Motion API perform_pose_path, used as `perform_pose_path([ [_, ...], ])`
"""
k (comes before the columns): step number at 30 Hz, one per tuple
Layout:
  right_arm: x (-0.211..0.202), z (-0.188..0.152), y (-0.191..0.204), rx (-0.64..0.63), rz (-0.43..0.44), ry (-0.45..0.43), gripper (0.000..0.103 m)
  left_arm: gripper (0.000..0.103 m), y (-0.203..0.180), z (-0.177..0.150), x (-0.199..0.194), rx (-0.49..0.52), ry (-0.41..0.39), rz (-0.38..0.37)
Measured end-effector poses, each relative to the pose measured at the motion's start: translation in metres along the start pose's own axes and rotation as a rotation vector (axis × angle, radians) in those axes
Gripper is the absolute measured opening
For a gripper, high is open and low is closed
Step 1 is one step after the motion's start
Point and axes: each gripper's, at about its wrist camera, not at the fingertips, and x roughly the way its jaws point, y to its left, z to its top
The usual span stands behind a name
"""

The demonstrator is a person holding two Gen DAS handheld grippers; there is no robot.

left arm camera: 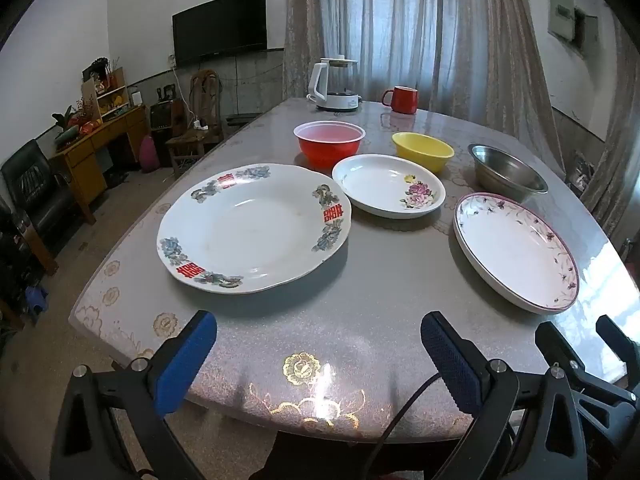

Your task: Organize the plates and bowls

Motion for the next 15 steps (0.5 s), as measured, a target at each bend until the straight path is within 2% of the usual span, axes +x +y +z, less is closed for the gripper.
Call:
perform_pose_path([
  [15,0.0007,-0.0009,0.0002,-0.001,0.002,0.003,0.103,0.103,-0.0014,-0.0005,-0.0016,-0.002,0.000,-0.003],
])
